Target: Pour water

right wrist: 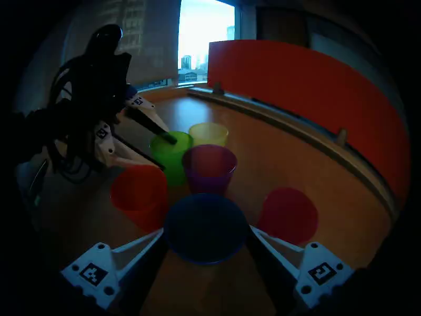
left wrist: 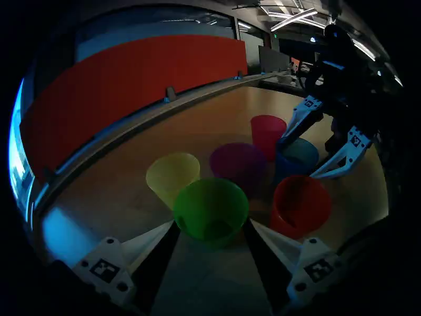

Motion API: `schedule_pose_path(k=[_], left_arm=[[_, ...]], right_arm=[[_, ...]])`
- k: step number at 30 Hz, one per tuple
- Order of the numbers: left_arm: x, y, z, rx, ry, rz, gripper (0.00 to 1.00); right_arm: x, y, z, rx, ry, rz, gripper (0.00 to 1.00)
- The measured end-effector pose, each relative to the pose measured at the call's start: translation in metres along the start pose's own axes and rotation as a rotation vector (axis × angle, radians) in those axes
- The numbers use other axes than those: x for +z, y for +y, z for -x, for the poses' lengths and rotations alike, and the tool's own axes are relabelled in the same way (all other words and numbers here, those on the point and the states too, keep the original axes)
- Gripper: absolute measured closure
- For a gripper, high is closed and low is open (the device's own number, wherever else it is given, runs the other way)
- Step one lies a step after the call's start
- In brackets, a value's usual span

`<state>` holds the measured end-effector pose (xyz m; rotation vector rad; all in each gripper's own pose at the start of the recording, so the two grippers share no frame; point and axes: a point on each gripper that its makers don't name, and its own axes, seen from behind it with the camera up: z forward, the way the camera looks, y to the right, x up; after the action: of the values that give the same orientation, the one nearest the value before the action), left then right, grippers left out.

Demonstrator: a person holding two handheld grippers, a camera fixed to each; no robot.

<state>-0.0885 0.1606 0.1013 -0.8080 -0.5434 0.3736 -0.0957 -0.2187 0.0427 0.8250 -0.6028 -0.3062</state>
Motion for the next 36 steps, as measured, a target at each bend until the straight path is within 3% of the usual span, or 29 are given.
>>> schedule_pose_path(k=[18, 36], left_arm=[[0.000, -0.005, 0.002, -0.046, 0.024, -0.017, 0.17], [-0.013, -0.005, -0.008, -0.036, 0.062, -0.034, 0.17]], right_arm=[[0.001, -0.002, 0.002, 0.012, 0.003, -0.006, 0.10], [-0.007, -0.001, 0.006, 0.005, 0.002, 0.004, 0.10]])
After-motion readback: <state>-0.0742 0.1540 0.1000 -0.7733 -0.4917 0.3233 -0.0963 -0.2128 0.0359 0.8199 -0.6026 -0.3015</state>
